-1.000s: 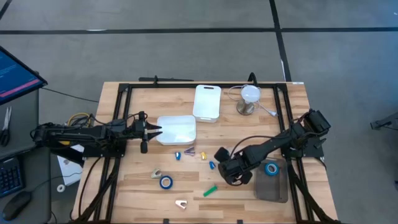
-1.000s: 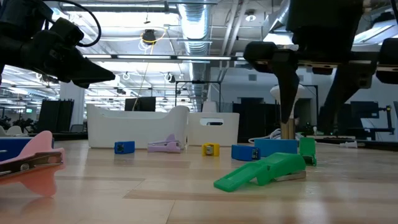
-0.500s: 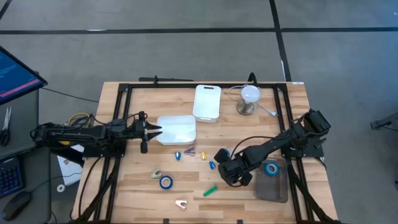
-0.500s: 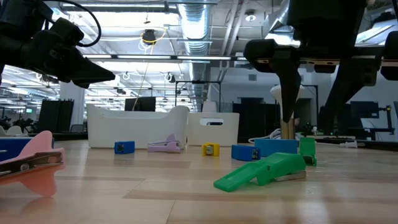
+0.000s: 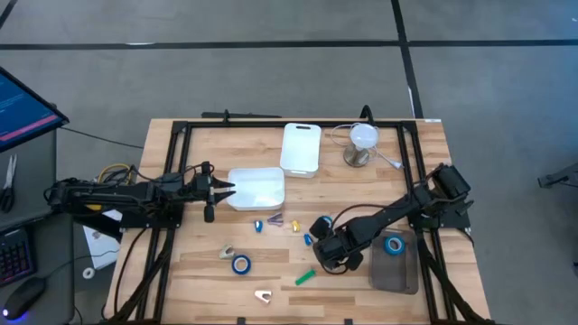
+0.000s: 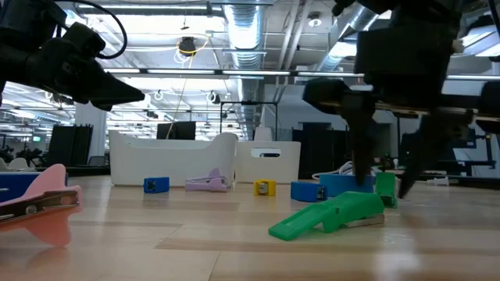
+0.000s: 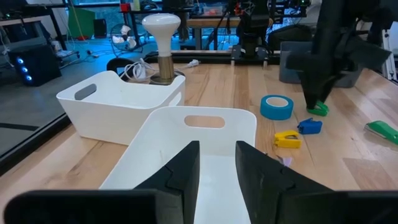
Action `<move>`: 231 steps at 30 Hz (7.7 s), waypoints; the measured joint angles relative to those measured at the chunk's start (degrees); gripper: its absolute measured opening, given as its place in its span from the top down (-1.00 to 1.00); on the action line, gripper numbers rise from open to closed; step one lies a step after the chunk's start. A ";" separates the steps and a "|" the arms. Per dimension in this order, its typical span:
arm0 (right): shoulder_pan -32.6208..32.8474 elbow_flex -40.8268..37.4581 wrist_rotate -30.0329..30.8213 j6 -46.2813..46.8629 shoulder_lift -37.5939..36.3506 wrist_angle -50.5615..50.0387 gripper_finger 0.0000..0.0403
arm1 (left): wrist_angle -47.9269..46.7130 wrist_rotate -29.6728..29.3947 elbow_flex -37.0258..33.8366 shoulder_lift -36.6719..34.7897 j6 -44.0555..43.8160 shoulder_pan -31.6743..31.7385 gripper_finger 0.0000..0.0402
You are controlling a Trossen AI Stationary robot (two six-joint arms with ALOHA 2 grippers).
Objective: Pick and place Stapler, Stapler remover, tape
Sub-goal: Put the top green stapler into the top white bin, then put the gray staple remover into the bottom white bin
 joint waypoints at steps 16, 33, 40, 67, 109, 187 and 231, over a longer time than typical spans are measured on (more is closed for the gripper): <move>-0.21 1.74 1.57 1.22 -0.02 0.22 0.76 | 0.08 0.00 0.07 1.42 -0.11 -0.01 0.53; -11.32 26.58 15.11 1.03 -0.02 -18.34 0.76 | 0.04 0.00 0.07 1.42 -0.11 0.01 0.53; -20.34 36.19 16.27 0.69 -0.02 -20.40 0.76 | 0.04 0.02 0.07 1.42 -0.09 -0.01 0.53; -45.23 39.85 3.55 3.28 9.58 -12.51 0.76 | 0.04 0.08 0.00 1.44 -0.09 -0.01 0.53; -48.31 39.77 -3.89 7.07 18.88 -18.97 0.42 | 0.06 0.03 0.00 2.53 0.07 0.01 0.53; -8.48 -42.94 21.17 33.99 -46.89 55.44 1.00 | 0.79 0.20 0.37 2.57 -2.93 0.00 0.56; -9.82 -42.94 22.27 34.32 -46.89 53.54 1.00 | -30.80 -18.77 18.78 24.84 -51.90 -49.23 0.99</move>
